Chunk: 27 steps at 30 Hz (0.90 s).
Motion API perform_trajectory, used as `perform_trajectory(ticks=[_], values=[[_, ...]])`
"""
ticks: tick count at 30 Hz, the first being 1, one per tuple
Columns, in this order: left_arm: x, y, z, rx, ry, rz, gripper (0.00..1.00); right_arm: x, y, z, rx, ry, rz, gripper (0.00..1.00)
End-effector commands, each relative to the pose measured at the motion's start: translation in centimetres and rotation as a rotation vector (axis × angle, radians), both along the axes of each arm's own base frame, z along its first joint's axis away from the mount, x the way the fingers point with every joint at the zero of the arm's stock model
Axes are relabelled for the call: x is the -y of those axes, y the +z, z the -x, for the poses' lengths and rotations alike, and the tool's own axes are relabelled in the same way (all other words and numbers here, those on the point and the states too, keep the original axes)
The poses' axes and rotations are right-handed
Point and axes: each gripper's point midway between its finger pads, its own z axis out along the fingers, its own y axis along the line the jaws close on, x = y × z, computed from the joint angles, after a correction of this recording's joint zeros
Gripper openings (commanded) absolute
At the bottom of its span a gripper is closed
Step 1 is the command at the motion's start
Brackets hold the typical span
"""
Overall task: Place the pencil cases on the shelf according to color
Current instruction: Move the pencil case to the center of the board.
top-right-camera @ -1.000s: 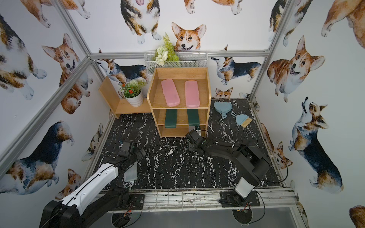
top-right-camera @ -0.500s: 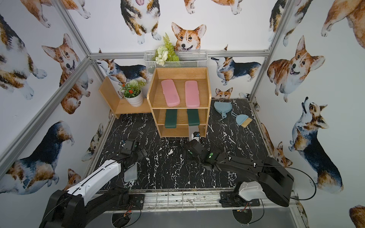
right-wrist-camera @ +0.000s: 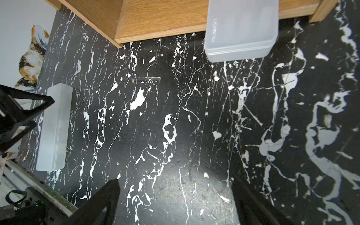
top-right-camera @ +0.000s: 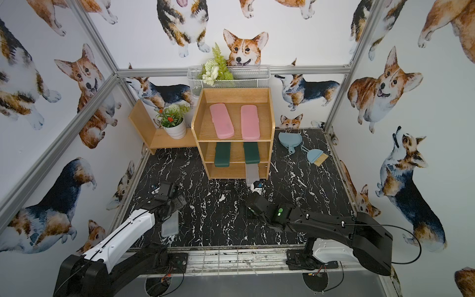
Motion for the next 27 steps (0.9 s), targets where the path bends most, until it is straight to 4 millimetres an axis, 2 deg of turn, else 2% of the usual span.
perform_trajectory(ticks=[1, 6, 9, 10, 15, 18, 23, 25, 26, 27], values=[[-0.3, -1.3, -0.1, -0.030, -0.004, 0.006, 0.99, -0.2, 0.0, 0.7, -0.032, 0.017, 0.001, 0.95], [0.3, -3.3, -0.6, -0.080, -0.048, 0.038, 0.99, 0.4, -0.2, 1.3, -0.051, 0.008, 0.015, 0.96], [1.6, -4.3, -0.8, -0.119, -0.095, 0.096, 0.99, 1.3, -0.3, 1.6, -0.055, -0.018, 0.021, 0.97], [2.3, -4.5, -0.9, -0.120, -0.113, 0.130, 0.99, 1.6, 0.3, 1.6, -0.041, -0.027, 0.006, 0.97], [7.4, -3.9, -1.0, -0.106, -0.240, 0.215, 0.97, 2.8, 0.5, 1.8, -0.028, -0.048, 0.022, 0.97], [12.0, -3.3, -1.1, -0.089, -0.337, 0.252, 0.97, 3.1, 0.5, 1.7, -0.027, -0.053, 0.047, 0.97], [19.1, -2.9, -1.5, -0.072, -0.450, 0.273, 0.99, 2.9, 0.8, 1.6, -0.025, -0.045, 0.059, 0.98], [21.3, -2.4, -1.7, -0.064, -0.486, 0.262, 0.99, 2.7, 1.0, 1.5, -0.014, -0.029, 0.070, 0.99], [21.8, -2.5, -1.3, -0.074, -0.500, 0.246, 0.99, 2.4, 1.3, 1.5, -0.007, -0.010, 0.070, 0.99], [23.1, -1.2, -2.2, -0.042, -0.516, 0.256, 0.99, 2.0, 1.6, 1.5, 0.006, 0.013, 0.067, 1.00]])
